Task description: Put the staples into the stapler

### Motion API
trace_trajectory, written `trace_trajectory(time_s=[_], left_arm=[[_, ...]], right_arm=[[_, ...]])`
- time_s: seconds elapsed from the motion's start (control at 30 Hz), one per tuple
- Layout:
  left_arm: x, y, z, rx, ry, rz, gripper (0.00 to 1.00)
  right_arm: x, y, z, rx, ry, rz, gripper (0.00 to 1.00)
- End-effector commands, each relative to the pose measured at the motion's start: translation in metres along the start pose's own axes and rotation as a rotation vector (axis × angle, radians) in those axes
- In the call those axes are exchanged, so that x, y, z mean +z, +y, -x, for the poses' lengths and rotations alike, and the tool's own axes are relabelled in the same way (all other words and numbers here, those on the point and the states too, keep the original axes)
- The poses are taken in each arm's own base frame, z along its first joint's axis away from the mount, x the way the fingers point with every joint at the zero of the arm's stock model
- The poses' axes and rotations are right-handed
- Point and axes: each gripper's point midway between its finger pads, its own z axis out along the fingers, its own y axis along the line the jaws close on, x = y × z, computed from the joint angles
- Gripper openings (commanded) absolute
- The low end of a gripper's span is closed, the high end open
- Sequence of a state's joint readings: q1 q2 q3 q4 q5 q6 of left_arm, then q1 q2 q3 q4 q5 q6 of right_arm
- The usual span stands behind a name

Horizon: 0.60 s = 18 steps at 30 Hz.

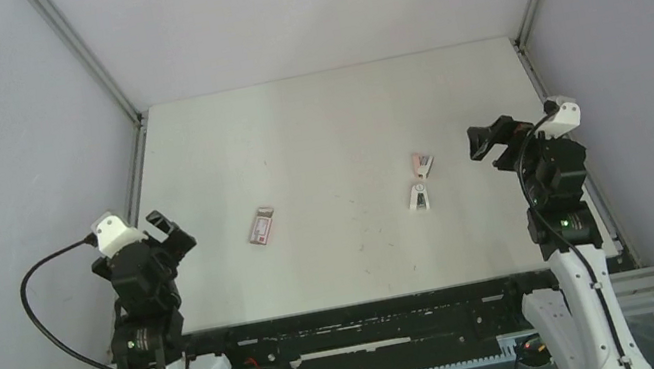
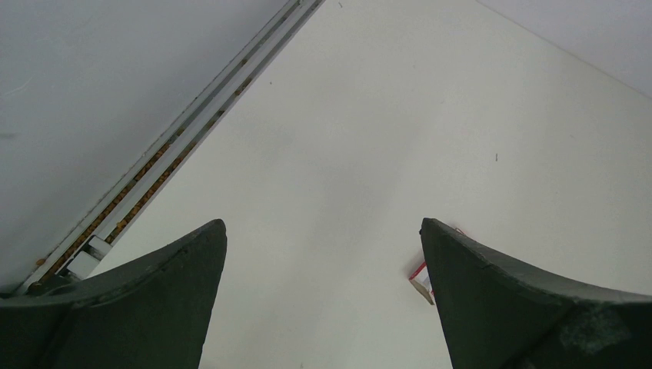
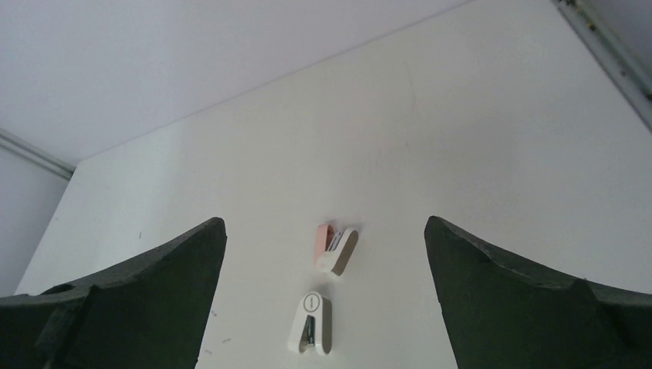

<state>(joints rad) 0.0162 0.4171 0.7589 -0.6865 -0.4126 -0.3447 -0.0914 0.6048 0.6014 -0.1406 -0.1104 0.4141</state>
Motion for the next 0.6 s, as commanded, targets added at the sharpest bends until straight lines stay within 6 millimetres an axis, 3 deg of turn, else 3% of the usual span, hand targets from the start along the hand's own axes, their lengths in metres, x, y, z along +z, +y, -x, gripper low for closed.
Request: trace_trajectory(time_s=[0.0,0.1,0.2,0.37,0.47,0.57], left_arm=[[0.0,-0.009,0.01,-0.005,-0.044,-0.049,1.0],[0.006,-0.016,0.009,0.005,-0.029,-0.072,1.0],[0.018,-0.031,-0.007,0.07,0.063,-0.129,1.0],[0.039,-0.067,-0.063,0.165,0.37,-0.287,0.97],[0.052,-0.071,-0.094,0.203,0.516,-0.294,0.96],[0.06,-0.072,-0.111,0.228,0.608,-0.289,0.96]], right_arm=[[0.002,-0.005,-0.015,0.087,0.065,-0.04,1.0],[0.005,-0.012,-0.021,0.112,0.085,-0.075,0.99],[0.007,-0.009,-0.03,0.103,0.132,-0.05,0.99],[0.011,0.002,-0.038,0.064,0.179,0.03,0.98],[0.013,0.003,-0.044,0.058,0.205,0.043,0.98],[0.014,0.006,-0.049,0.059,0.227,0.065,0.98]])
